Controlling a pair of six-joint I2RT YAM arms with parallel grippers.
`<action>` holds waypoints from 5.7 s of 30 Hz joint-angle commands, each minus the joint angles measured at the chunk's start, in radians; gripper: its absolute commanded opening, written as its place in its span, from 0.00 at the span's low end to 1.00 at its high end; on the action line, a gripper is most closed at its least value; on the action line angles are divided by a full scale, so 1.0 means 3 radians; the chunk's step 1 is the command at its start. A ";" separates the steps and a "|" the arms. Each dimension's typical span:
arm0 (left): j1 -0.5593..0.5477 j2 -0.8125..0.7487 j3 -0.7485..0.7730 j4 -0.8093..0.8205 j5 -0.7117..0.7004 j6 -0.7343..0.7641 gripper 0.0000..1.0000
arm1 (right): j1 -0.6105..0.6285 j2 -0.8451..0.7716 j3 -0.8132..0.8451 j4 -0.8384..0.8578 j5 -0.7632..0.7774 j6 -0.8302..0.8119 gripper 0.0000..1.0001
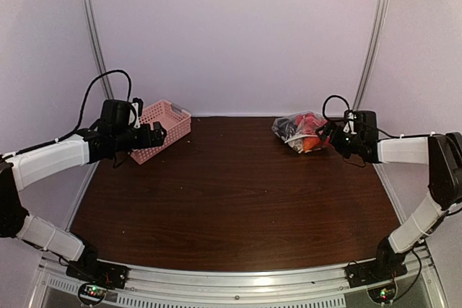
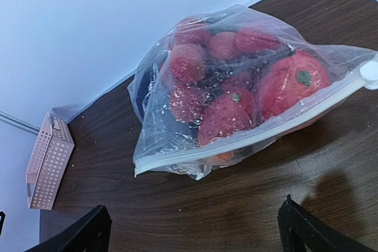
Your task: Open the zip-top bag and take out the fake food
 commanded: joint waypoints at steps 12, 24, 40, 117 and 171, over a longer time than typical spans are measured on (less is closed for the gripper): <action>-0.0017 -0.0229 0.0064 0.0163 -0.0121 -0.0030 0.98 | -0.0009 0.0708 0.0529 0.0342 0.0461 0.0791 0.89; -0.0017 -0.0313 -0.0002 0.0191 -0.0224 -0.0053 0.97 | -0.0009 0.0988 0.0709 0.0281 0.0543 0.1134 0.77; -0.0017 -0.0375 -0.0086 0.0227 -0.0222 -0.0059 0.98 | -0.0019 0.1037 0.0739 0.0536 0.0410 0.1243 0.00; -0.2001 0.1456 0.1430 0.0982 -0.0087 0.2994 0.00 | 0.2226 -0.0710 -0.0235 0.0885 0.1215 0.1505 0.11; -0.1037 -0.0131 0.0010 0.0769 0.2691 0.3097 0.00 | 0.2264 -0.1529 -0.1298 0.1082 -0.0713 -0.2474 0.48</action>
